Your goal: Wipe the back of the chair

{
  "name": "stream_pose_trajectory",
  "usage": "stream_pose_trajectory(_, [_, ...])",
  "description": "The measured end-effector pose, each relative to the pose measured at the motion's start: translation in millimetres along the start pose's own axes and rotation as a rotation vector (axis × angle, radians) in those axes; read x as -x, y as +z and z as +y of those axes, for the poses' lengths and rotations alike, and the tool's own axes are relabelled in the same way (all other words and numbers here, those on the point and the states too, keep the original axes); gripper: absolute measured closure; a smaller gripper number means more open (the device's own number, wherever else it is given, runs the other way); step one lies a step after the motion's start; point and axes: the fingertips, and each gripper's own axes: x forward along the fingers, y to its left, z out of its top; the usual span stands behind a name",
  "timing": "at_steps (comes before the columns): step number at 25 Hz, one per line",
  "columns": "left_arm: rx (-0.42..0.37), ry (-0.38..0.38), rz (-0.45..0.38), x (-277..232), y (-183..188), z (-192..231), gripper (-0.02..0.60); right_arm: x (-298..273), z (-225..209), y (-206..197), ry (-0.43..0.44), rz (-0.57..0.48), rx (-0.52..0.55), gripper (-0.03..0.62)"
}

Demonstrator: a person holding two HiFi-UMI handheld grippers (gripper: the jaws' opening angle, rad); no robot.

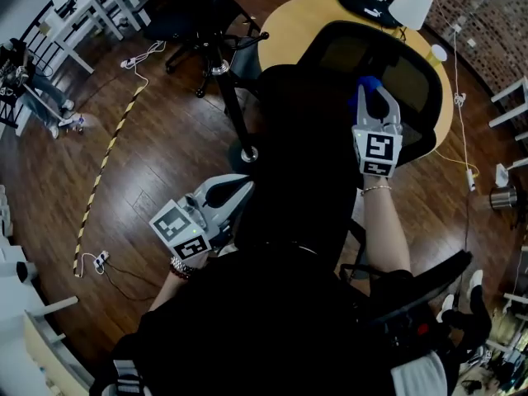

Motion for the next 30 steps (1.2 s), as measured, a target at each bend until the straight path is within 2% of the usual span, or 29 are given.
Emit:
stream_pose_trajectory(7, [0.008,0.055,-0.018,36.7,4.8,18.3,0.577,-36.5,69.4,41.9,0.118,-0.124,-0.044,0.56])
stream_pose_trajectory(11, [0.024,0.076,-0.015,56.2,2.3,29.3,0.576,-42.6,89.7,52.9,0.124,-0.168,-0.153,0.56])
stream_pose_trajectory(13, [0.03,0.049,-0.006,60.7,-0.7,27.9,0.577,-40.5,103.2,60.0,0.153,-0.183,-0.185,0.56])
stream_pose_trajectory(14, [0.033,0.032,-0.005,62.1,-1.0,27.4,0.577,-39.2,115.6,67.0,0.197,-0.196,-0.173,0.56])
stream_pose_trajectory(16, [0.039,-0.007,-0.005,61.0,0.0,27.2,0.577,-34.2,144.1,86.7,0.294,-0.24,-0.094,0.56])
stream_pose_trajectory(19, [0.039,-0.086,0.004,44.6,0.2,21.7,0.577,-9.8,157.8,109.1,0.331,-0.294,-0.056,0.56])
stream_pose_trajectory(22, [0.032,-0.177,0.016,17.8,0.4,7.8,0.577,30.9,138.9,108.4,0.298,-0.295,-0.048,0.56])
stream_pose_trajectory(25, [0.026,-0.265,0.036,-10.2,-3.8,-11.5,0.577,77.1,94.4,77.7,0.206,-0.207,-0.045,0.56])
stream_pose_trajectory(30, [0.029,-0.367,0.046,-57.5,-9.7,-55.8,0.577,162.2,-33.2,-13.3,-0.115,0.024,-0.079,0.56])
